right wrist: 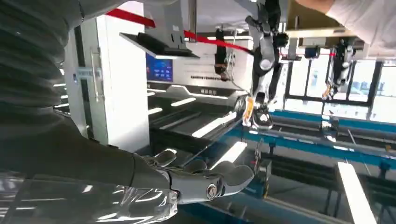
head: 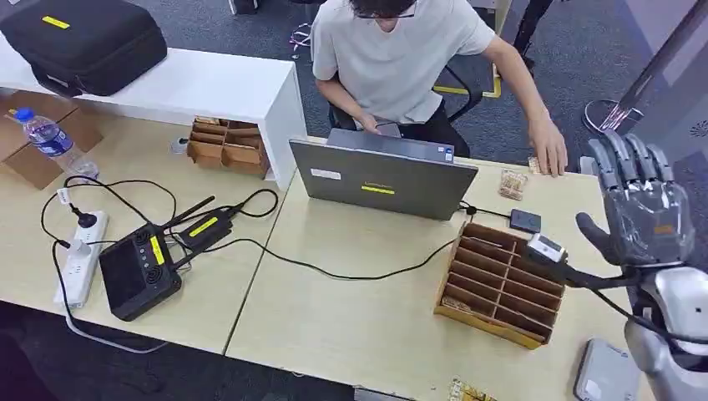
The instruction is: Pass the card to the sensor for recognition and then transmit it.
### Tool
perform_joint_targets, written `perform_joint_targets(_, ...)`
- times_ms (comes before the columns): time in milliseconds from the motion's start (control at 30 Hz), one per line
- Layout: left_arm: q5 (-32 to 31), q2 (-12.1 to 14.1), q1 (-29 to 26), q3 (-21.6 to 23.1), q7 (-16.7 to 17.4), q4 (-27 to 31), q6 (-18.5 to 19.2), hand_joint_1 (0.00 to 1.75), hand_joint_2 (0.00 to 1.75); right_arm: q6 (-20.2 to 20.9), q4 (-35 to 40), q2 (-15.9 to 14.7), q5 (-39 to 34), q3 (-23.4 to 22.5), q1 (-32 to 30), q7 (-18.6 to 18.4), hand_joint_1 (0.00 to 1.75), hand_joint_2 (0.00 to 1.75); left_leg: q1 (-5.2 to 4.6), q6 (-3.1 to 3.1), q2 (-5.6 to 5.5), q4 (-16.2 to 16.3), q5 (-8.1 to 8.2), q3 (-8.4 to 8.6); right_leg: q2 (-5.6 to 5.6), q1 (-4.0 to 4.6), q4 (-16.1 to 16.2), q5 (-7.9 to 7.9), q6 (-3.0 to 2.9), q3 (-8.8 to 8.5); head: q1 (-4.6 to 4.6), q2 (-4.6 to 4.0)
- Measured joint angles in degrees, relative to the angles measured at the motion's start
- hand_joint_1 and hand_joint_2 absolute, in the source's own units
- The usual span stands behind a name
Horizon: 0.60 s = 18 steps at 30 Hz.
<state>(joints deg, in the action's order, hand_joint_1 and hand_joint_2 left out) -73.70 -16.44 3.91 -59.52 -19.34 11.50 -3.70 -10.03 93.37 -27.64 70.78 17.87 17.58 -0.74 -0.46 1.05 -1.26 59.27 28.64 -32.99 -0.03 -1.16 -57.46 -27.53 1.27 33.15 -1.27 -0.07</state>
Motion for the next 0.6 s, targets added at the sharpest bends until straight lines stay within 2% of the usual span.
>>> perform_joint_targets(100, 0.15, 0.96, -0.33, -0.39, -0.59, 0.00, 1.25, 0.00, 1.75, -1.03, 9.02, -1.66, 1.31, -3.50, -9.37, 0.20, 0.00, 1.75, 0.00, -0.05, 0.02, -0.02, 0.05, -0.03, 0.02, 0.00, -0.02, -0.05, -0.01, 0.00, 0.00, 0.00)
perform_joint_targets(267, 0.15, 1.62, -0.35, -0.59, -0.64, 0.00, 1.29, 0.00, 1.75, -0.92, 14.98, -2.89, 1.81, -6.28, -14.31, 0.17, 0.00, 1.75, 0.01, -0.08, 0.34, -0.03, 0.07, 0.09, 0.28, 0.00, -0.03, -0.04, -0.02, 0.01, 0.00, 0.00)
perform_joint_targets(400, 1.09, 1.75, -0.39, -0.98, -0.66, 0.00, 0.83, 0.00, 1.75, -1.24, 18.70, -3.24, 2.75, -7.99, -19.26, 0.39, 0.00, 1.75, 0.01, -0.08, 0.12, -0.02, 0.06, 0.14, 0.07, 0.00, -0.02, -0.06, -0.02, -0.10, 0.02, 0.00)
perform_joint_targets(500, 1.68, 1.88, -0.49, -1.73, -0.66, 0.00, 0.22, 0.00, 1.75, -4.35, 24.21, -3.24, 5.73, -9.47, -27.55, 0.24, 0.00, 1.75, 0.00, -0.07, -0.05, -0.03, 0.08, 0.08, -0.06, -0.01, -0.02, -0.15, -0.04, -0.13, 0.00, 0.00)
perform_joint_targets(600, 1.88, 1.95, -0.43, -2.08, -0.66, 0.00, 0.00, 0.00, 1.75, -5.79, 27.92, -3.24, 7.63, -9.69, -32.70, -0.88, 0.00, 1.75, 0.01, -0.08, 0.16, -0.04, 0.20, 0.14, 0.13, 0.00, -0.02, -0.21, -0.10, -0.12, 0.00, 0.00)
